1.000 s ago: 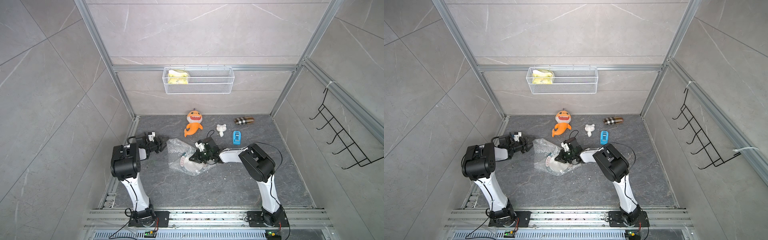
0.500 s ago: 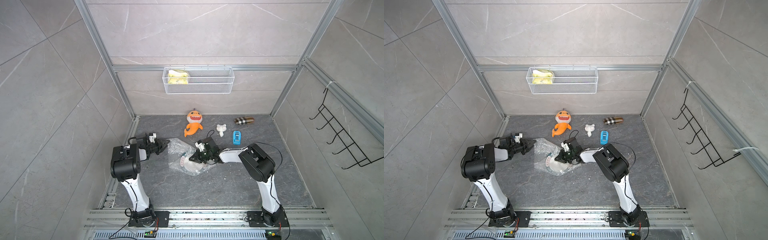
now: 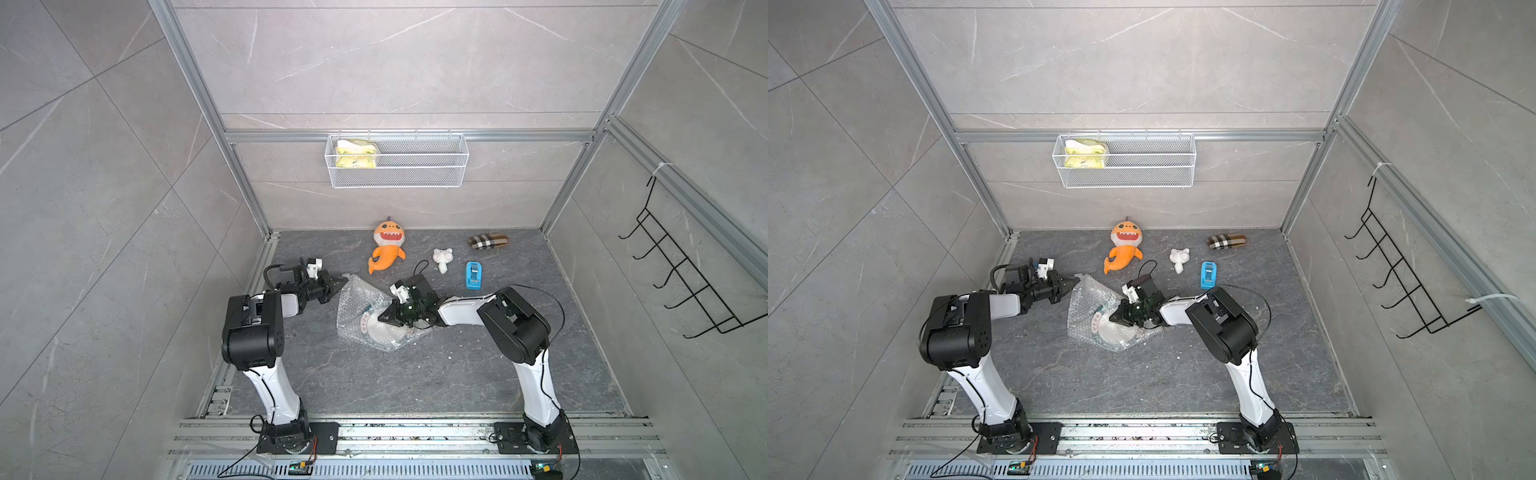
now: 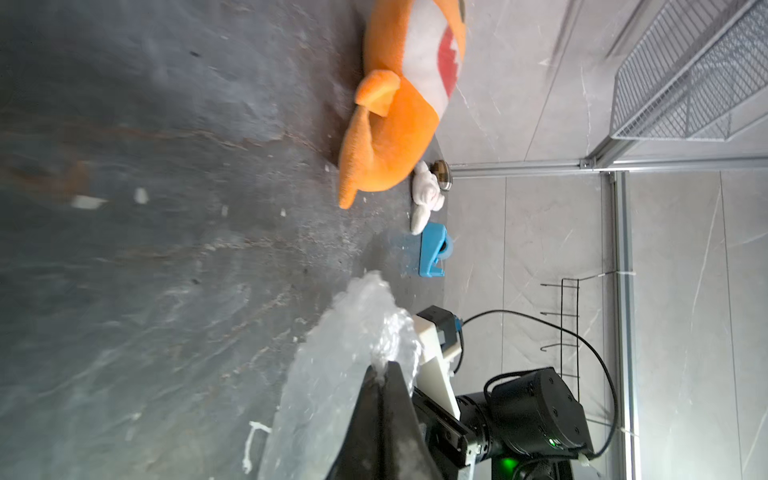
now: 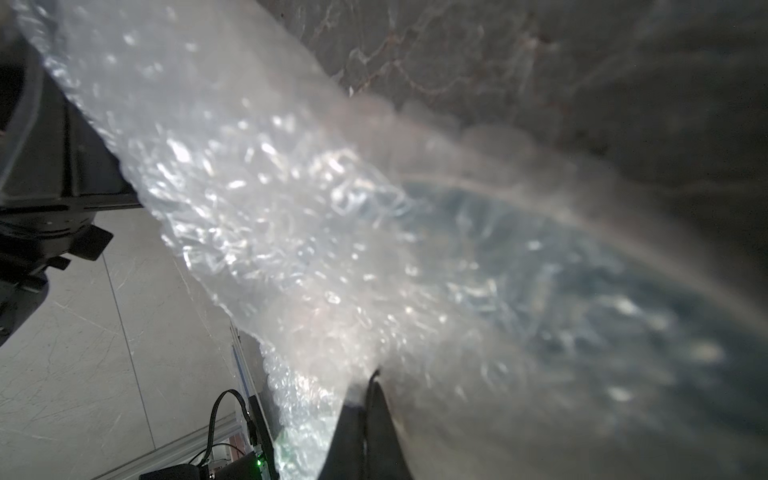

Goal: Wrap dinner plates in bubble wrap
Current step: Wrap the plate in the bubble wrap.

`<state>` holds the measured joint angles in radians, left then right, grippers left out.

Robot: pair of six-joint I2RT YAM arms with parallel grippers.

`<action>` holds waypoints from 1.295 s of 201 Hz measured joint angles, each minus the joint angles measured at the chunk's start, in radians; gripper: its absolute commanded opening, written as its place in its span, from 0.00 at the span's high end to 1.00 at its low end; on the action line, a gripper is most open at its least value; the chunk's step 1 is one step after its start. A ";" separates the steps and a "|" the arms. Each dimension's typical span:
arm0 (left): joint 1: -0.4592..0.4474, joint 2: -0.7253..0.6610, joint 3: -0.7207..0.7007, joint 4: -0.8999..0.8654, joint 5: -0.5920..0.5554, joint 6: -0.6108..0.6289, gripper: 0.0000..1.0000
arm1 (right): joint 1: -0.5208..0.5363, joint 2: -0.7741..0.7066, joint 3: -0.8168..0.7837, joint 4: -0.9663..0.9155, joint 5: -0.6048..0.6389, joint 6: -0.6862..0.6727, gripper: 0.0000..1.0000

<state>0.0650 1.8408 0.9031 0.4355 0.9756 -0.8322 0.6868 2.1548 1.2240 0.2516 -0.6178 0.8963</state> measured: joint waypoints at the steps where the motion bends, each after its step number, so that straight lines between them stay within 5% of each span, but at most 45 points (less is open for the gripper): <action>1: -0.001 -0.003 0.000 0.000 0.000 0.000 1.00 | 0.000 0.000 0.000 0.000 0.000 0.000 1.00; 44: -0.133 -0.122 -0.028 -0.014 -0.010 0.006 1.00 | 0.000 0.000 0.006 -0.015 0.001 -0.003 1.00; 112: -0.349 -0.131 -0.103 -0.050 -0.113 -0.024 1.00 | 0.000 -0.001 0.006 -0.019 0.001 -0.011 1.00; 181: -0.377 -0.120 -0.175 -0.114 -0.222 -0.009 1.00 | 0.000 -0.003 0.004 -0.018 0.002 -0.015 0.99; 232: -0.374 -0.087 -0.180 -0.090 -0.217 0.018 1.00 | -0.008 -0.032 -0.014 -0.046 0.031 -0.008 0.76; 260: -0.367 -0.053 -0.182 -0.045 -0.218 0.021 1.00 | -0.016 -0.068 -0.025 -0.087 0.066 -0.007 0.78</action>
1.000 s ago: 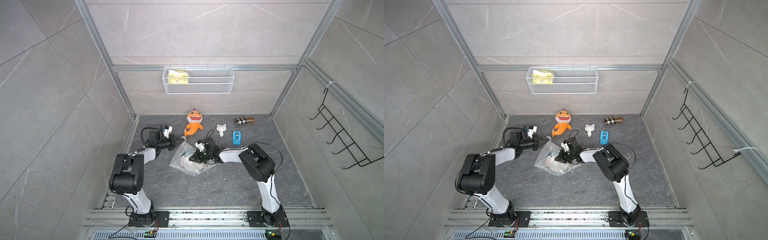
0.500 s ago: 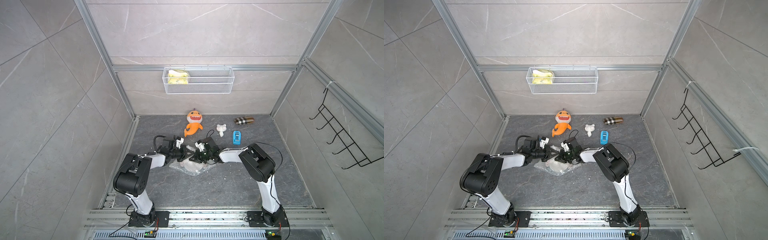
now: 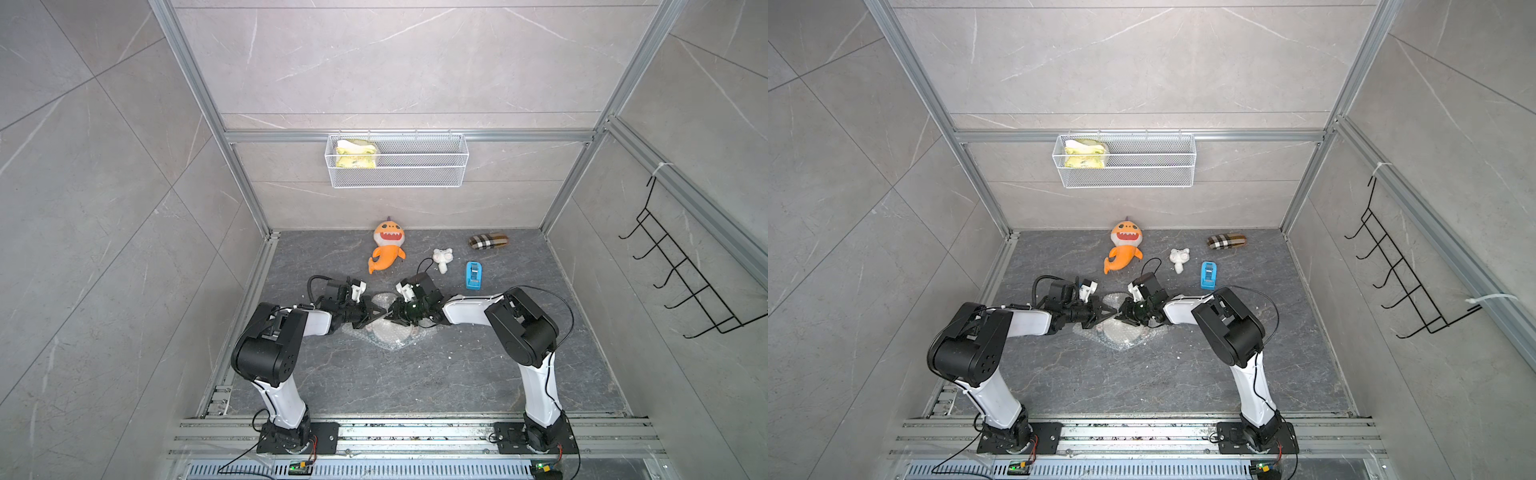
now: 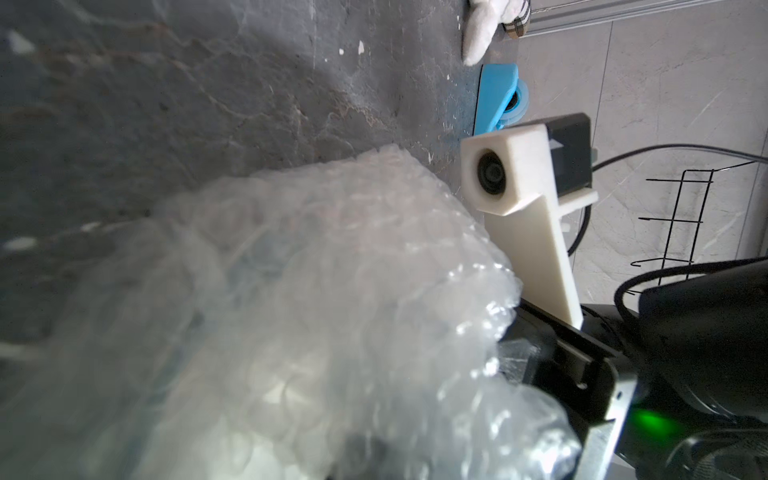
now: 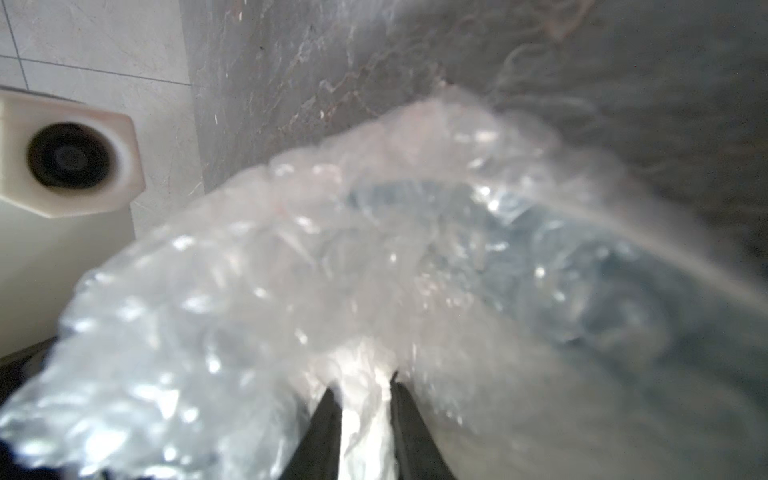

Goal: Wrap dinner plates in bubble wrap
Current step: Wrap the plate in the bubble wrap.

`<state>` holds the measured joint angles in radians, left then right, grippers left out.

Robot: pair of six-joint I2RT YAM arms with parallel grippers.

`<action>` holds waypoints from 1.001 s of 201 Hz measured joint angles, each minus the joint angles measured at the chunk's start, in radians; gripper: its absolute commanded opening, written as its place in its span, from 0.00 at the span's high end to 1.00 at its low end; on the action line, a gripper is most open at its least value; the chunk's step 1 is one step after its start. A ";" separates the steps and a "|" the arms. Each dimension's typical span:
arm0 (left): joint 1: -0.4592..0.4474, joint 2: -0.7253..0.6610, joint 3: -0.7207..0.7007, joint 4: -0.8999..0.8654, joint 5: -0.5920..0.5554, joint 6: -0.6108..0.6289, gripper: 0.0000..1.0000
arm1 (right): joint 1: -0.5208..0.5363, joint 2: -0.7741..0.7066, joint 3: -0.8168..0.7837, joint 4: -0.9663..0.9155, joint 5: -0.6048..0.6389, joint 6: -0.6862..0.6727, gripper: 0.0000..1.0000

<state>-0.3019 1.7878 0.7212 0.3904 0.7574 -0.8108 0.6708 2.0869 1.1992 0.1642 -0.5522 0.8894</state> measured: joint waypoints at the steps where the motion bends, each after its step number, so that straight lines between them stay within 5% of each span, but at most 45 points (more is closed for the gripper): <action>1: 0.000 0.003 0.000 0.002 -0.001 0.000 1.00 | 0.000 -0.001 0.000 -0.002 0.001 0.000 0.78; 48: -0.014 0.085 -0.019 0.066 -0.010 0.001 1.00 | 0.013 -0.045 -0.024 -0.042 0.034 0.001 0.80; 78: -0.015 0.097 -0.021 0.089 0.005 0.001 1.00 | 0.012 -0.063 -0.047 -0.014 0.019 0.023 0.55; 117: -0.018 0.098 -0.030 0.113 0.005 0.000 1.00 | 0.010 -0.096 -0.083 0.044 -0.021 0.044 0.49; 201: -0.019 0.100 -0.039 0.135 0.005 0.000 1.00 | -0.015 -0.139 -0.208 0.146 0.013 0.117 0.79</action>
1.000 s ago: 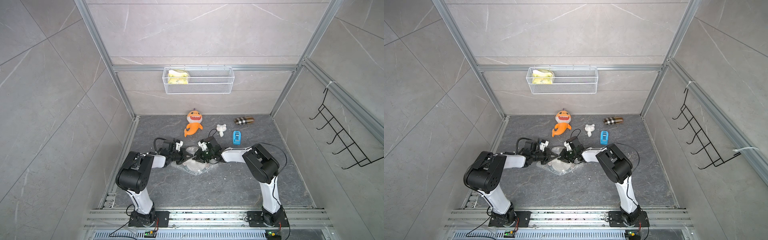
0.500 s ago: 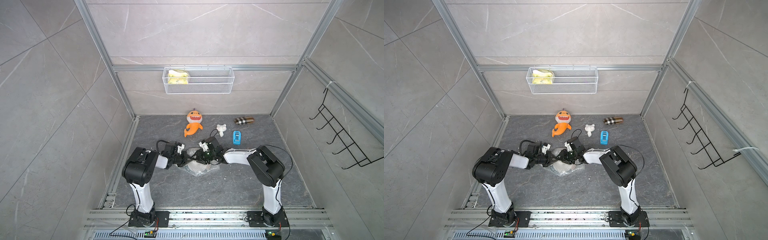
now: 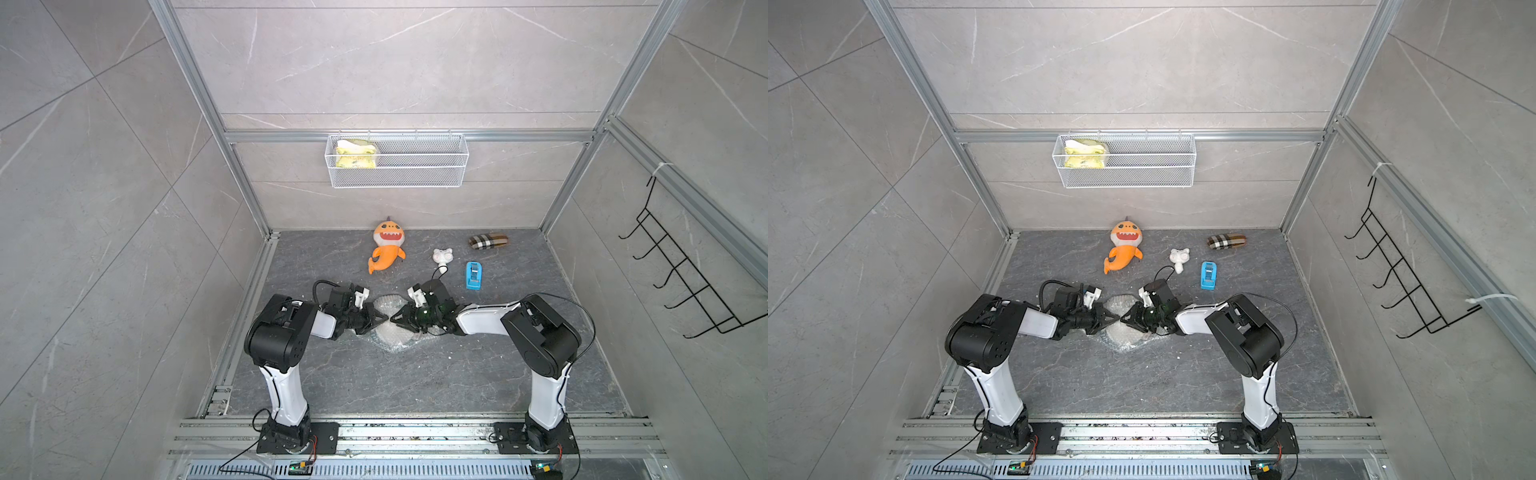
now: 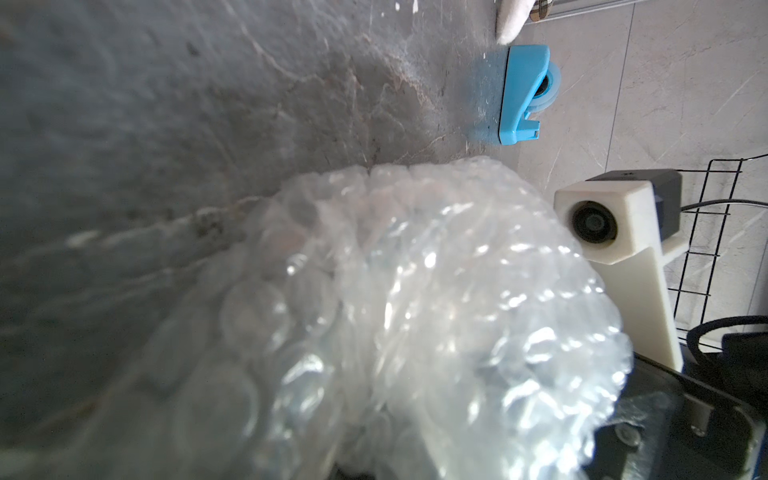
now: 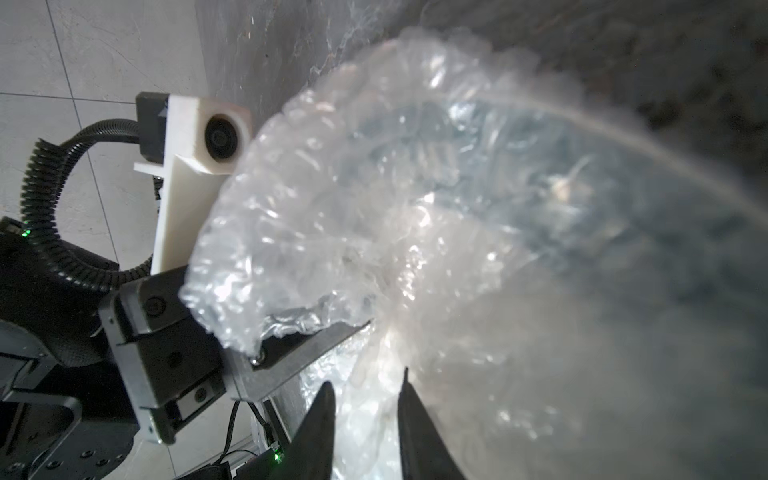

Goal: Wrap dinner plates in bubble wrap
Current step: Wrap the plate in the bubble wrap.

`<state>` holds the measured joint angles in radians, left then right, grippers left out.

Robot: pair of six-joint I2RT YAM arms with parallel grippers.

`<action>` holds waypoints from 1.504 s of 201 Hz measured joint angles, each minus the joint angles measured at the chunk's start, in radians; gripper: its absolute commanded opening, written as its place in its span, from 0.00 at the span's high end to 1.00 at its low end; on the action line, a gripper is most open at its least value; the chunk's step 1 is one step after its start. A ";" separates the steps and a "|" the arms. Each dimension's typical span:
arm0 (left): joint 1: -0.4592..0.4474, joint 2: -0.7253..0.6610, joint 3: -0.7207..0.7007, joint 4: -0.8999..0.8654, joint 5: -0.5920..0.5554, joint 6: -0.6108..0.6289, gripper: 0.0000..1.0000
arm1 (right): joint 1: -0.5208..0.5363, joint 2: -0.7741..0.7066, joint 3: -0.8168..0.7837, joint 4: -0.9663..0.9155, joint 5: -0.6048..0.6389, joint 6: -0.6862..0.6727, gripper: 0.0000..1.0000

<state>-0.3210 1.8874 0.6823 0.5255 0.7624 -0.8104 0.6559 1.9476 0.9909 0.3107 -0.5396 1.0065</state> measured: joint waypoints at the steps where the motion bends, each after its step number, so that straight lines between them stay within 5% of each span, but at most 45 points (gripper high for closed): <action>1: 0.000 0.000 0.000 0.000 0.000 0.000 1.00 | 0.000 0.000 0.000 0.000 0.000 0.000 0.79; 78: -0.019 -0.081 0.006 -0.140 -0.019 -0.016 1.00 | 0.000 0.011 0.006 -0.063 0.047 -0.009 0.93; 157: -0.073 -0.200 0.080 -0.290 -0.027 -0.056 1.00 | 0.007 0.027 0.049 -0.122 0.057 -0.042 0.92; 229: -0.122 -0.177 0.094 -0.284 -0.058 -0.106 1.00 | 0.008 0.027 0.049 -0.122 0.058 -0.042 0.92; 302: -0.122 -0.119 0.078 -0.225 -0.095 -0.084 1.00 | 0.005 0.020 0.047 -0.132 0.068 -0.049 0.81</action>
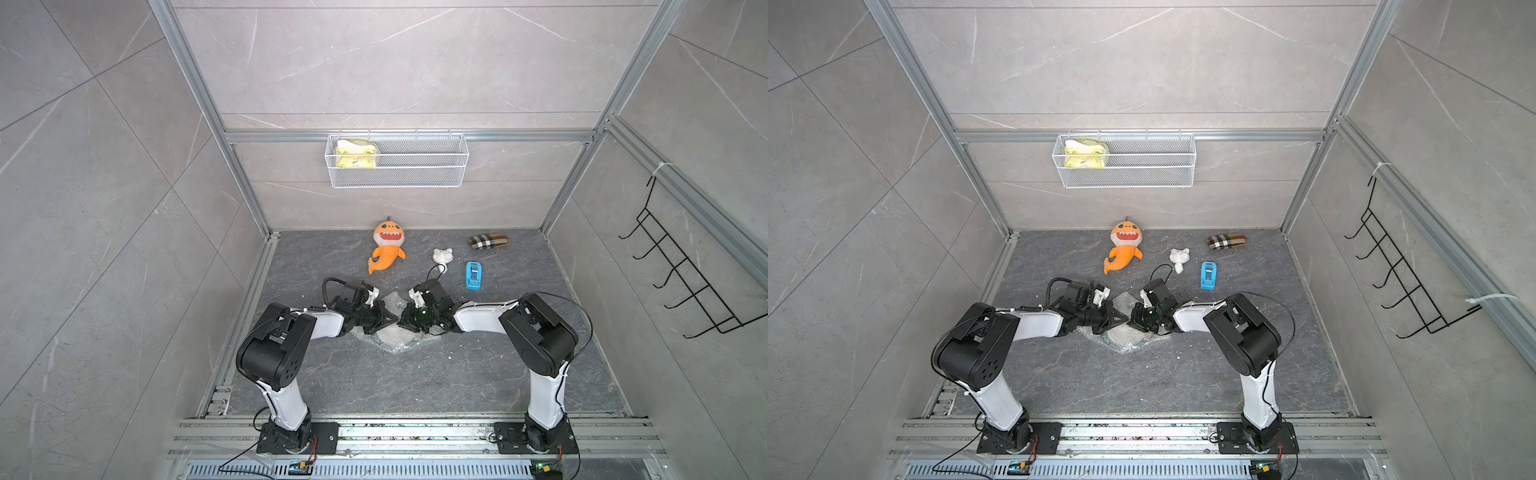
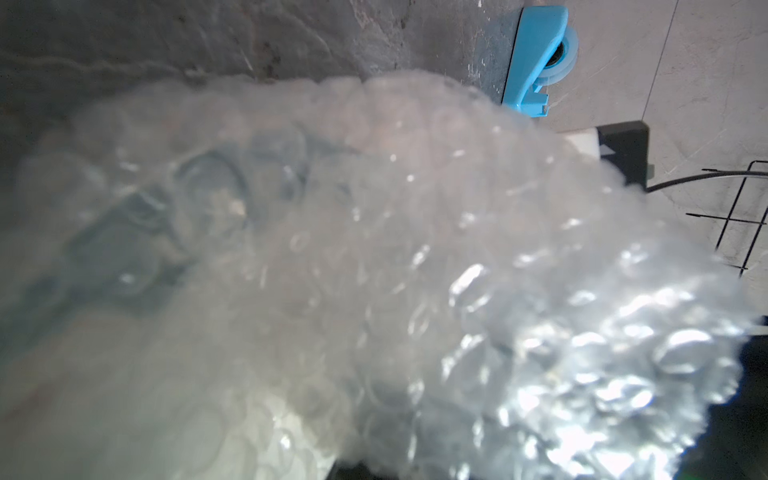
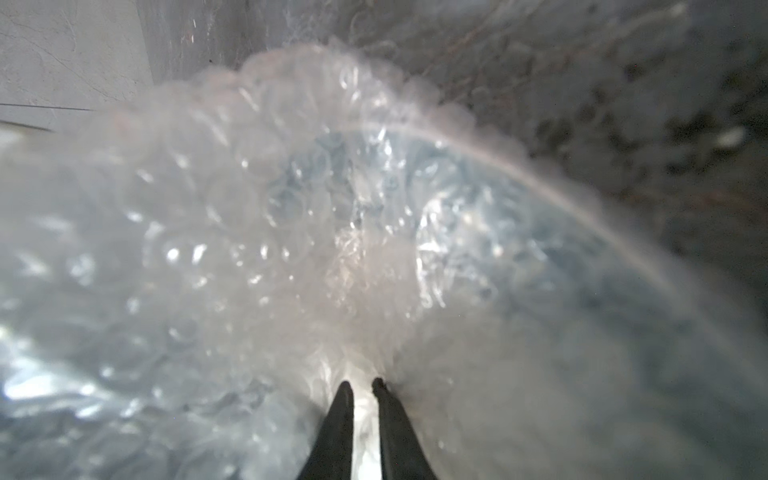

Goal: Wrap dinner plates in bubble wrap
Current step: Wrap the plate in the bubble wrap.

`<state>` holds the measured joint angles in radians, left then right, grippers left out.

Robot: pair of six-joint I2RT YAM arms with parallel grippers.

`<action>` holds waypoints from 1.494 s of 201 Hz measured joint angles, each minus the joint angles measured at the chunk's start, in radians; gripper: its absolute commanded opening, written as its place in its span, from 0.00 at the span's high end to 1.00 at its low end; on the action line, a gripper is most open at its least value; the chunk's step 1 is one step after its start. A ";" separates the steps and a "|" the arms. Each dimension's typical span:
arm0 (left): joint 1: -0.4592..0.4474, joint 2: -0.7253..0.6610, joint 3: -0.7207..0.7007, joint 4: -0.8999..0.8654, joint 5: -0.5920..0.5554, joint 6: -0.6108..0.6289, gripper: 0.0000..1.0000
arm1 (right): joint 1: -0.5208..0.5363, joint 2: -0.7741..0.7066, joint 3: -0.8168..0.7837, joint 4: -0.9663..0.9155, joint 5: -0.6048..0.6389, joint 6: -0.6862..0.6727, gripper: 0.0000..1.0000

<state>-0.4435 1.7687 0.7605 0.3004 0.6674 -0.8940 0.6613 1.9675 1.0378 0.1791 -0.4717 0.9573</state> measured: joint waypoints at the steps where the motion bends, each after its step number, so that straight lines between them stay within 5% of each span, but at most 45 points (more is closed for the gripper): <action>1: 0.000 0.001 0.000 0.002 0.001 0.001 1.00 | 0.000 0.000 0.000 0.000 0.000 0.000 0.81; 65: 0.002 0.072 -0.003 0.055 -0.004 0.021 1.00 | -0.008 -0.017 -0.014 -0.011 0.024 0.018 0.88; 124: -0.008 0.077 -0.004 0.060 -0.018 0.057 1.00 | 0.008 -0.096 -0.031 -0.060 0.058 0.011 0.80; 210: -0.014 0.072 -0.010 0.063 -0.024 0.084 1.00 | 0.010 -0.121 0.089 -0.159 0.103 -0.214 0.51; 279: -0.020 0.062 -0.014 0.054 -0.033 0.096 1.00 | 0.014 -0.043 0.130 -0.220 0.140 -0.327 0.50; 300: -0.020 0.061 -0.013 0.049 -0.033 0.097 1.00 | 0.018 -0.043 0.098 -0.200 0.140 -0.329 0.60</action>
<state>-0.4633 1.8297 0.7471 0.3496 0.6346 -0.7967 0.6796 1.9247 1.1355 -0.0212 -0.3321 0.6285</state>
